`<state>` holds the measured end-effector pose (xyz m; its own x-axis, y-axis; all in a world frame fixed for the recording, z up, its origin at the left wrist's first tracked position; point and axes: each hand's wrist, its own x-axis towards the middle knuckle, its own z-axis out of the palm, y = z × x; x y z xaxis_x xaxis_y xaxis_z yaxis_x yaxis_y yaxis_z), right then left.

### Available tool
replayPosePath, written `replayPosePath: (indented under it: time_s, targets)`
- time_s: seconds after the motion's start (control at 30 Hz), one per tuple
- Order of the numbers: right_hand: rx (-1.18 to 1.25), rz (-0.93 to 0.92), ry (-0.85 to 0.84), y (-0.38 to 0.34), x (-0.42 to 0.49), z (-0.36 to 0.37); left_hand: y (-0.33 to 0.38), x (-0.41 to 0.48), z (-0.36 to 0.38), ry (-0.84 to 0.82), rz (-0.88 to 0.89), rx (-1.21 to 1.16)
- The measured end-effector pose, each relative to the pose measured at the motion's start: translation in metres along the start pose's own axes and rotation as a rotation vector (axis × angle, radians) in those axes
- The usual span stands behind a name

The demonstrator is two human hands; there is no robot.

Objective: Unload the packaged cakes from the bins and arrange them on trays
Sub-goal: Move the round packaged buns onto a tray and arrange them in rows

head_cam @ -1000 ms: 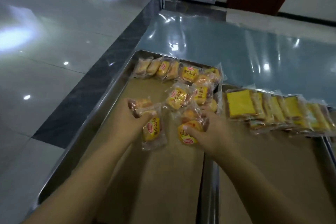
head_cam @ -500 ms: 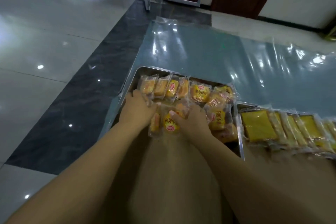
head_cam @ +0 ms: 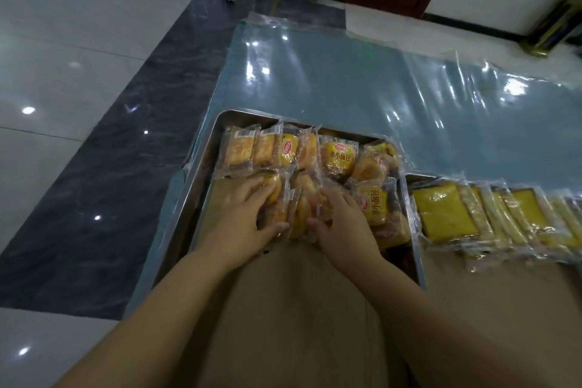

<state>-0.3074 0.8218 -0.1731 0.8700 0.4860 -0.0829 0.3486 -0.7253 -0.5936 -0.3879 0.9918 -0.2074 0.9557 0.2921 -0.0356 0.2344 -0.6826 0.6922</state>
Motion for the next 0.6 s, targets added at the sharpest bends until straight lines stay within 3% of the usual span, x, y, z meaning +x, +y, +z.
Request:
replayPosePath:
  time_s: [0.23, 0.6]
  targets:
    - [-0.169, 0.051, 0.032, -0.013, 0.019, 0.001, 0.006, 0.024, 0.001, 0.074, -0.077, 0.205]
    - [-0.114, -0.017, 0.087, 0.017, -0.049, -0.070, 0.047, -0.038, -0.018, 0.153, -0.009, 0.202]
